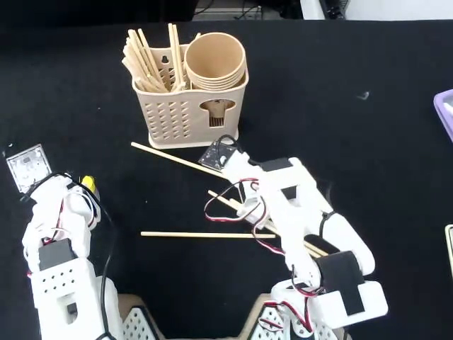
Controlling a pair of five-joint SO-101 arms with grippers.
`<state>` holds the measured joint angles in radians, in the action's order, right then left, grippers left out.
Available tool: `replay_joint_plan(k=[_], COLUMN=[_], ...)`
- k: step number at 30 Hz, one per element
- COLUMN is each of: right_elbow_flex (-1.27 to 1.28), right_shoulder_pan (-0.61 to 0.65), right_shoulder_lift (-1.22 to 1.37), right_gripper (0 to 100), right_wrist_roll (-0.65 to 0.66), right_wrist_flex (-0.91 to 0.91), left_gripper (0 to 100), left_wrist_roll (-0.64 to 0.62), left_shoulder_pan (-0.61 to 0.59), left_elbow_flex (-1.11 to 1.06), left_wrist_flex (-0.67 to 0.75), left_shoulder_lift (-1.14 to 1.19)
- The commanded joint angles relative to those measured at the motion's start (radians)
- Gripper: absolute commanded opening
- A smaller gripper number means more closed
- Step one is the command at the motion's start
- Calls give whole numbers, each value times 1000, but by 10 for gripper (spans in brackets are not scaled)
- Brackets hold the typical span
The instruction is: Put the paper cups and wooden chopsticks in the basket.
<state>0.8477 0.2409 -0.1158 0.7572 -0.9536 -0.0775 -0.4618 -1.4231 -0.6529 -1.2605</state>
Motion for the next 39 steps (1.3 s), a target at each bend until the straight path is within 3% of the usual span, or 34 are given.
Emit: replay_joint_plan(k=[1,6,11,18,26,32,39], right_elbow_flex=[1,8,33,38,48,-2,-41], right_shoulder_pan=[2,29,52,57,26,-80,0], right_shoulder_lift=[-8,2,1,2,-27,-343,-803], right_gripper=[11,36,200,11,11,11,11], right_wrist_roll=[-6,-3,-6,-5,-8,-8,-94], right_wrist_flex=[2,-2,3,-2,-3,-107,-241], left_gripper=[177,177,177,177,177,177,177], left_wrist_roll=[-2,-2,-2,-2,0,0,0], left_shoulder_pan=[-5,-7,-5,-5,-8,-8,-4], left_elbow_flex=[8,8,8,8,8,8,8], left_wrist_flex=[15,15,15,15,11,12,17], left_shoulder_lift=[-12,-12,-12,-12,-14,-14,-14])
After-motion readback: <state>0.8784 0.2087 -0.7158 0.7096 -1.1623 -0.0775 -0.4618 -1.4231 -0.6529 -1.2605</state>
